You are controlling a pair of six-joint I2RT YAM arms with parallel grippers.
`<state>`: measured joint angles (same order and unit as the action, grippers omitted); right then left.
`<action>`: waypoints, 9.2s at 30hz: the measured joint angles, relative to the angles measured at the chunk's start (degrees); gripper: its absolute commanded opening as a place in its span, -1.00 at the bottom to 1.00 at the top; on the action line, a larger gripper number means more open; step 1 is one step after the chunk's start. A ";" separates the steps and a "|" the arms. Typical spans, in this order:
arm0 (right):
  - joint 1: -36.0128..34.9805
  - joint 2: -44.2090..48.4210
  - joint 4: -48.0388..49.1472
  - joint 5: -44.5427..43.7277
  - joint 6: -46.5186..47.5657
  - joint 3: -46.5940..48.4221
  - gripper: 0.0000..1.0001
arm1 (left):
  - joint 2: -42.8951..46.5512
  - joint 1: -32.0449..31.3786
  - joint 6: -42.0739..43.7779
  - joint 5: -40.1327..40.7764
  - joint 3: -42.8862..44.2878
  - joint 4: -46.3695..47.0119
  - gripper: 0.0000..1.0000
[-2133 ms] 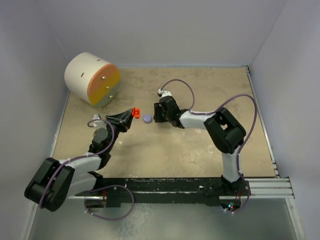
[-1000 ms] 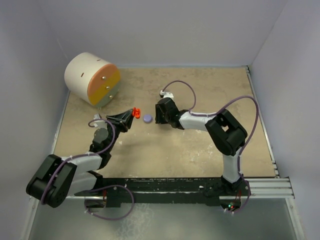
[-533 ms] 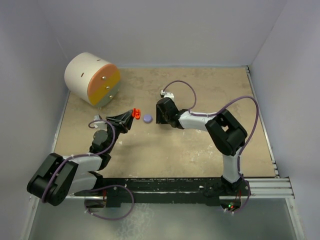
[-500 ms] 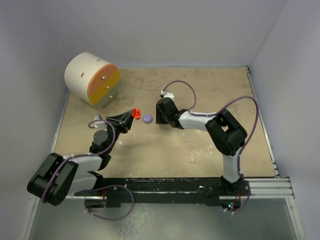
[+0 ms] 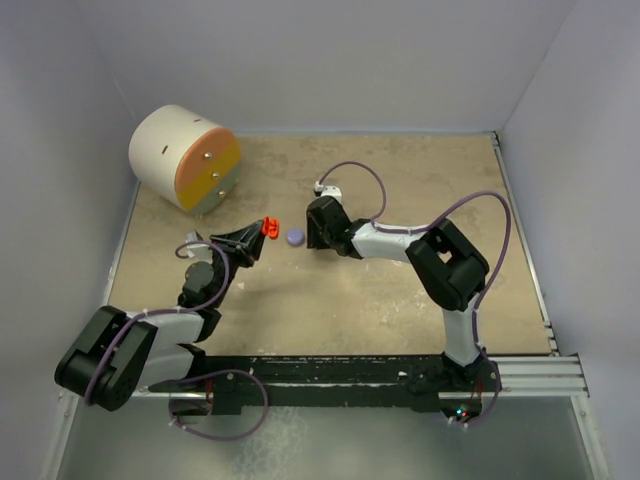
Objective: Insert the wireless bluetooth earbuds into the charging case
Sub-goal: Pick up the earbud from the center of the board, then place the earbud in the charging case.
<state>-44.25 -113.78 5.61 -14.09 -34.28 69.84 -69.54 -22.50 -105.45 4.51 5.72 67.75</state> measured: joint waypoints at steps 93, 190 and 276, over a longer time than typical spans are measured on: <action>-1.99 27.56 72.81 13.64 29.14 -32.92 -1.00 | -15.67 -1.55 0.87 -10.27 15.50 1.62 -1.00; -2.14 10.08 84.72 18.18 35.85 -31.19 -1.00 | -30.40 -4.68 -13.99 -4.85 11.21 18.43 -1.00; -0.70 10.01 86.38 17.57 33.51 -32.87 -0.05 | -30.21 -4.70 -13.99 -2.93 14.47 18.45 -1.00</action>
<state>-44.95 -103.77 91.98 3.49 -0.78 36.97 -99.74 -27.20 -119.44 1.58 20.18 86.19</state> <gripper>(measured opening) 0.369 0.236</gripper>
